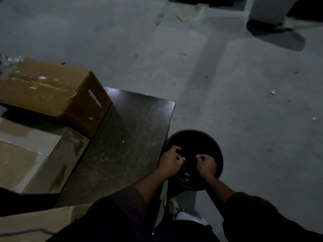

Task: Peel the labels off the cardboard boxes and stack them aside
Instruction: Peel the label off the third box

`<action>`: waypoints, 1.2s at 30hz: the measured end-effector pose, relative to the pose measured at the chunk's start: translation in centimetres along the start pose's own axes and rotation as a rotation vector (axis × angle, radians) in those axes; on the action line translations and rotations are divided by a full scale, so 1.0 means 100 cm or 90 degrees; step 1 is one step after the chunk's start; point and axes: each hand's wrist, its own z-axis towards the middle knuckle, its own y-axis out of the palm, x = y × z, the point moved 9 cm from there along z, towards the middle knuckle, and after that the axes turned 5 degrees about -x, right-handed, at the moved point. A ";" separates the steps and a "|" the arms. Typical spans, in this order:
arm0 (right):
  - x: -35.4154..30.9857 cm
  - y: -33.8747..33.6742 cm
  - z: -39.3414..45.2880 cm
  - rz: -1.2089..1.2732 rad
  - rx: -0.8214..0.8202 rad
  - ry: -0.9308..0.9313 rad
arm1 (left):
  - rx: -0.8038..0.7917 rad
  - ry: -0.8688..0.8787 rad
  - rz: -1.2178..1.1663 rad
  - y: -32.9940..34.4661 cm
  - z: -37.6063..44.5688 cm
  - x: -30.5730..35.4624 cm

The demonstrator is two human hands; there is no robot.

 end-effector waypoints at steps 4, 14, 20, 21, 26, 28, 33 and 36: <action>-0.009 0.004 -0.002 -0.001 -0.014 -0.024 | 0.017 -0.009 -0.024 -0.007 0.001 -0.003; -0.129 0.073 -0.082 0.060 -0.196 -0.332 | 0.239 -0.050 -0.104 -0.091 -0.052 -0.030; -0.194 0.119 -0.182 0.052 -0.341 -0.525 | 0.484 -0.037 -0.198 -0.159 -0.149 -0.062; -0.201 0.129 -0.202 0.050 -0.365 -0.552 | 0.530 -0.038 -0.202 -0.168 -0.171 -0.069; -0.214 0.183 -0.307 0.011 -0.476 -0.686 | 0.725 -0.063 -0.196 -0.198 -0.285 -0.115; -0.208 0.201 -0.354 -0.041 -0.510 -0.755 | 0.790 -0.097 -0.200 -0.199 -0.335 -0.139; -0.159 0.250 -0.461 -0.206 -0.655 -0.934 | 0.936 -0.251 -0.220 -0.172 -0.455 -0.223; -0.119 0.288 -0.509 -0.405 -0.667 -1.096 | 0.973 -0.365 -0.301 -0.149 -0.512 -0.281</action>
